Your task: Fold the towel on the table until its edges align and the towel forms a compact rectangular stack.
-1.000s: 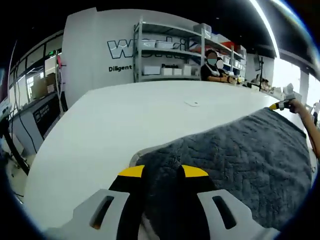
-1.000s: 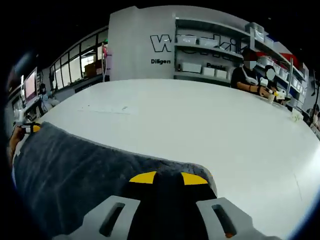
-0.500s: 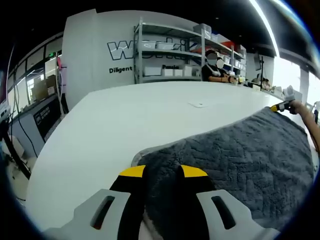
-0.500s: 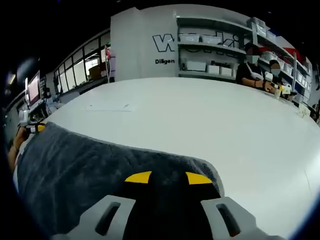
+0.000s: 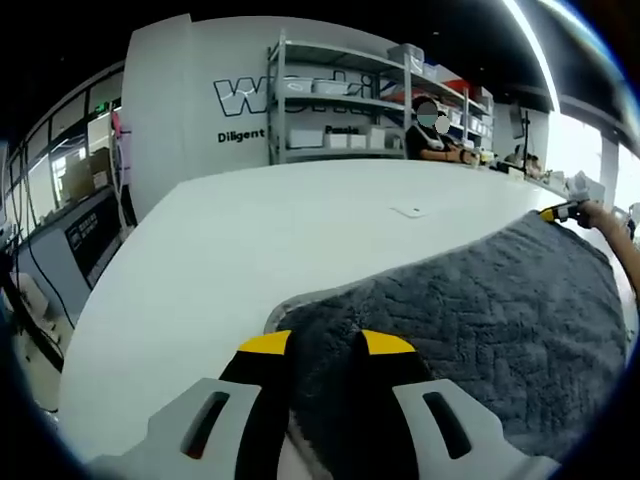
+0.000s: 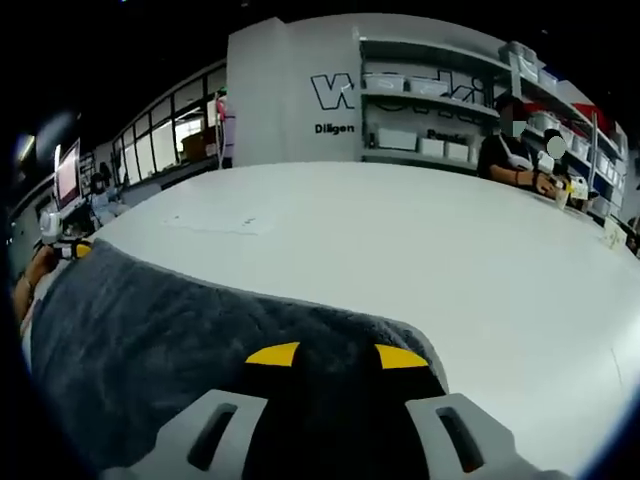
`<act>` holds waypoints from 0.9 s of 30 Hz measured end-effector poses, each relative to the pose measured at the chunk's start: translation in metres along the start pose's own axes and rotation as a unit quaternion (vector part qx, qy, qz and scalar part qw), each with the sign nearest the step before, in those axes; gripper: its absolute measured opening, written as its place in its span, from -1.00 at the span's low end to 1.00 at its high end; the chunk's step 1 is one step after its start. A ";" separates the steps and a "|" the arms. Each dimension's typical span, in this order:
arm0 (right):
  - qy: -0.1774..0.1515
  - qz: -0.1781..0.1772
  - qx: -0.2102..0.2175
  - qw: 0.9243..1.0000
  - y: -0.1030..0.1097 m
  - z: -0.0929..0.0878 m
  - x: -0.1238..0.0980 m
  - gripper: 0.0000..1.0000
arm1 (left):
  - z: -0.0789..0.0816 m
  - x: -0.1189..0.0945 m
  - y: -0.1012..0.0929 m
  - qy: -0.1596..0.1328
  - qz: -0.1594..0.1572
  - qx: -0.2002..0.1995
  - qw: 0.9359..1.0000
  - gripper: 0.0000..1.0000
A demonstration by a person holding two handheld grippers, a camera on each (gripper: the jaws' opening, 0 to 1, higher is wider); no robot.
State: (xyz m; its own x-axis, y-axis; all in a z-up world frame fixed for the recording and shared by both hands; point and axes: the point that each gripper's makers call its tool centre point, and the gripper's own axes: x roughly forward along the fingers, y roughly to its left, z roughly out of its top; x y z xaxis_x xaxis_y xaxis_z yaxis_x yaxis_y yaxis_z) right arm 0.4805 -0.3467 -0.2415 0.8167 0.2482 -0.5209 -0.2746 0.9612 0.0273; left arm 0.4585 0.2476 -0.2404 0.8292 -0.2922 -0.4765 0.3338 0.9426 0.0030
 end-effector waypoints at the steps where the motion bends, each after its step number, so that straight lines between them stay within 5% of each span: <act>1: -0.002 -0.001 0.000 1.000 0.000 0.001 0.002 -0.51 | 0.001 0.001 0.002 0.001 0.000 0.002 1.000 -0.51; 14: -0.024 -0.001 -0.012 1.000 0.001 0.006 0.012 -0.45 | 0.003 0.009 0.011 -0.001 -0.003 -0.001 1.000 -0.48; 16: -0.026 0.002 -0.024 0.999 0.003 0.009 0.011 -0.24 | 0.004 0.008 0.010 -0.003 -0.006 -0.010 1.000 -0.42; 17: -0.028 0.004 -0.028 0.999 0.004 0.011 0.011 0.01 | 0.004 0.007 0.008 -0.005 -0.010 -0.016 1.000 -0.38; 21: -0.029 0.003 -0.072 0.997 0.006 0.022 0.005 0.40 | 0.009 0.002 0.005 -0.019 -0.016 -0.034 0.999 -0.06; 25: -0.035 0.003 -0.082 0.996 0.007 0.034 -0.016 0.53 | 0.017 -0.009 0.002 -0.040 -0.015 -0.049 0.998 0.35; 27: -0.035 0.005 -0.077 0.996 0.006 0.036 -0.031 0.56 | 0.018 -0.020 -0.010 -0.047 -0.035 -0.068 0.996 0.36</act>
State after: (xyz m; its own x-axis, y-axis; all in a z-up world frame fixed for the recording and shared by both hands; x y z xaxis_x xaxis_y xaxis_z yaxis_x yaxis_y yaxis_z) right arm 0.4715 -0.3442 -0.1946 0.8453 0.2703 -0.4609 -0.3531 0.9300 -0.1021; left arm 0.4465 0.2414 -0.2145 0.8464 -0.3661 -0.3869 0.3344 0.9306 -0.1490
